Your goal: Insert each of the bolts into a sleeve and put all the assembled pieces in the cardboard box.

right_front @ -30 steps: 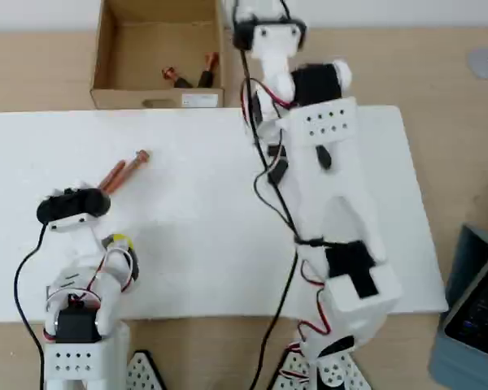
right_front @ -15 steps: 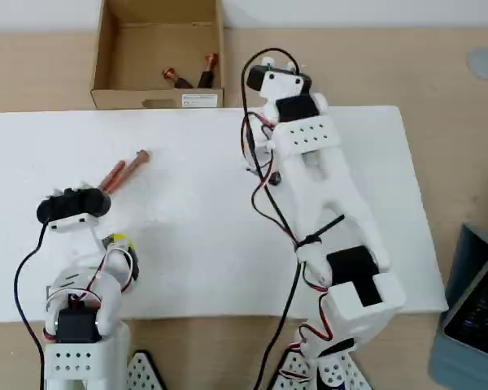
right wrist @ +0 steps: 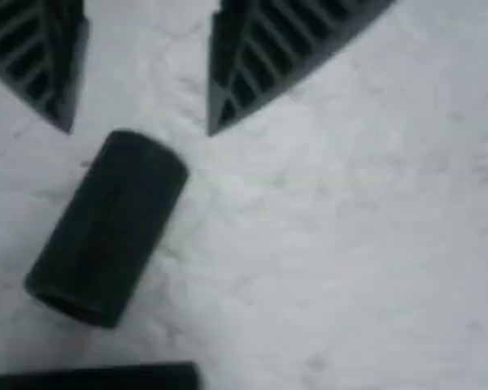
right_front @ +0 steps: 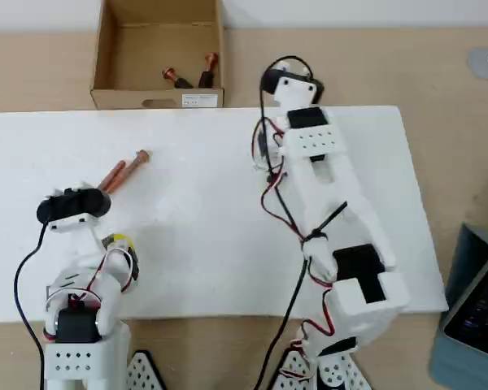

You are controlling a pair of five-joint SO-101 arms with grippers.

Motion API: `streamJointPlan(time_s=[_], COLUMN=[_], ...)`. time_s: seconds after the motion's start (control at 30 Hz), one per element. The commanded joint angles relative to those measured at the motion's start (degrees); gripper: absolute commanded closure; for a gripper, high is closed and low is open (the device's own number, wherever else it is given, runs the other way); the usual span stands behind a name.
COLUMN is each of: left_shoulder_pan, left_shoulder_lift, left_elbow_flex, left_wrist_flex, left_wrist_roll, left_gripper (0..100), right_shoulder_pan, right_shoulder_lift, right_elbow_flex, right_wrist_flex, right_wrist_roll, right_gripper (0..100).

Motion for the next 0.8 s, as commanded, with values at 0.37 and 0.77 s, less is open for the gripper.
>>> streamJointPlan(time_s=[0.37, 0.77], left_shoulder_pan=[-0.4, -0.4], left_shoulder_lift=[-0.6, -0.6], left_elbow_flex=[-0.3, -0.3], left_wrist_flex=[-0.3, -0.3], left_wrist_roll=[-0.2, -0.2], left_gripper=[100, 100], right_shoulder_pan=[1.4, 1.4], right_shoulder_lift=[16.9, 27.1], right_elbow_flex=[-23.1, -30.5], right_wrist_flex=[11.3, 14.2], right_wrist_roll=[-2.6, -3.8], right_gripper=[87.1, 87.5])
